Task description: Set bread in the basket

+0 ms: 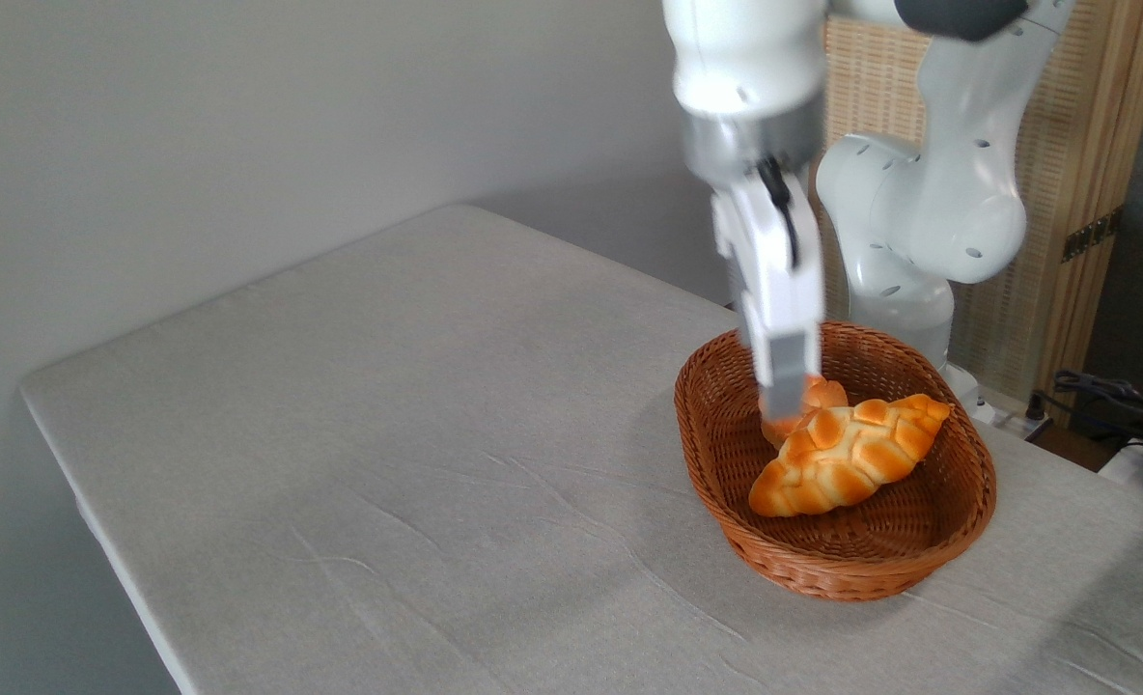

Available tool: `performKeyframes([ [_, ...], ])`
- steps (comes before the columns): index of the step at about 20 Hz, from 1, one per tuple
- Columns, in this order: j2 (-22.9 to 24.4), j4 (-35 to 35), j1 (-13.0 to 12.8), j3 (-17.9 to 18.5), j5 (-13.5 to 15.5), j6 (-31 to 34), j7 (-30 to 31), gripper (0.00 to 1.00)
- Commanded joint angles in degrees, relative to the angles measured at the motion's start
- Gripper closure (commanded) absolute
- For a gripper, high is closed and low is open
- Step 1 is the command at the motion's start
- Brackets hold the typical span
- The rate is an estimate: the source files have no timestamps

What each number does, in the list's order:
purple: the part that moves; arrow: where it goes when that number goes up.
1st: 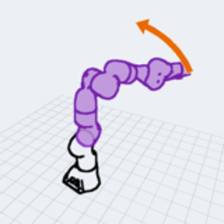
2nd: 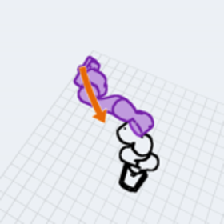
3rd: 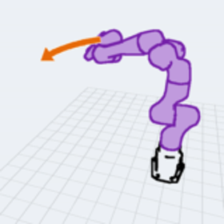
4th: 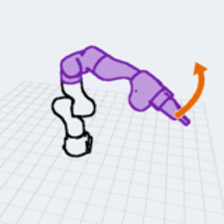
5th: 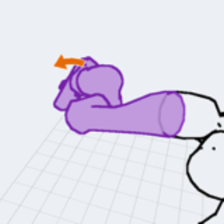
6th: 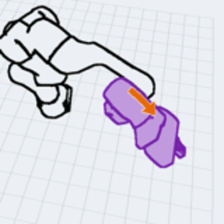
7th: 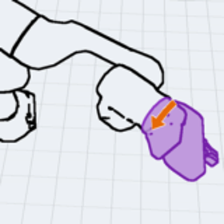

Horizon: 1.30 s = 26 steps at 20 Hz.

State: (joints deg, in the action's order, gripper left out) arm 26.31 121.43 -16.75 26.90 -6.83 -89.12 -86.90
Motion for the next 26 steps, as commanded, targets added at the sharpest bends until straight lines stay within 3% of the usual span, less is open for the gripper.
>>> performKeyframes([
  [1,-8.4,-11.4,-0.3,-3.9,8.0,2.6,12.2,0.00],
  [3,-11.4,-16.0,0.0,-7.6,9.6,2.6,19.6,0.00],
  [8,-19.7,-26.9,1.0,-10.5,13.8,2.7,29.2,0.00],
  [9,-20.3,-27.7,2.2,-12.2,14.3,2.8,30.7,0.00],
  [11,-20.8,-28.4,7.5,-17.9,14.7,2.7,33.4,0.00],
  [13,-21.3,-29.0,9.6,-21.5,14.0,2.7,36.3,0.00],
  [16,-23.1,-31.0,9.7,-22.0,13.9,2.8,40.6,0.00],
  [26,-26.7,-34.6,12.3,-24.8,13.7,3.2,40.5,0.00],
])
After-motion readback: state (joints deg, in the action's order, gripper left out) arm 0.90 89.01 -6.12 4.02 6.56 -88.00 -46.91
